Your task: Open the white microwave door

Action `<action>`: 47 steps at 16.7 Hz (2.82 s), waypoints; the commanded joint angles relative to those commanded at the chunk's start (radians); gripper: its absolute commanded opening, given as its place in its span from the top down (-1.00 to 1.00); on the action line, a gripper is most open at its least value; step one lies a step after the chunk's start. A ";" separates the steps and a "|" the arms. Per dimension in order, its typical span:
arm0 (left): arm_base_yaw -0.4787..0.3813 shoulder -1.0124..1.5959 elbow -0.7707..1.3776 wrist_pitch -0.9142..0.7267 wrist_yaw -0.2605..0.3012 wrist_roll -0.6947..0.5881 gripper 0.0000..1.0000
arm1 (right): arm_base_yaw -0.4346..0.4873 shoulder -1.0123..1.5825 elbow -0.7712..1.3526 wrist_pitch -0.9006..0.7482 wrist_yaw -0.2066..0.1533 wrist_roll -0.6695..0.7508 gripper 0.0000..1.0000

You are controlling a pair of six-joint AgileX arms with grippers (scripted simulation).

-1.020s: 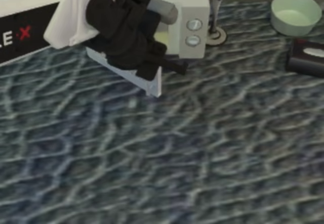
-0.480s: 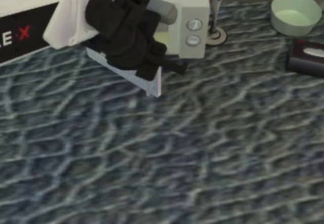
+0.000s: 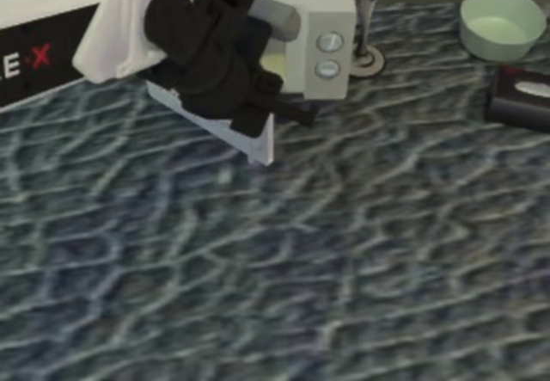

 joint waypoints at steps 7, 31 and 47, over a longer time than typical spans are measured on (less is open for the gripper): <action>0.012 -0.025 -0.033 0.006 0.033 0.048 1.00 | 0.000 0.000 0.000 0.000 0.000 0.000 -1.00; 0.047 -0.073 -0.088 0.014 0.084 0.143 1.00 | 0.000 0.000 0.000 0.000 0.000 0.000 -1.00; 0.101 -0.124 -0.151 0.002 0.168 0.291 1.00 | 0.000 0.000 0.000 0.000 0.000 0.000 -1.00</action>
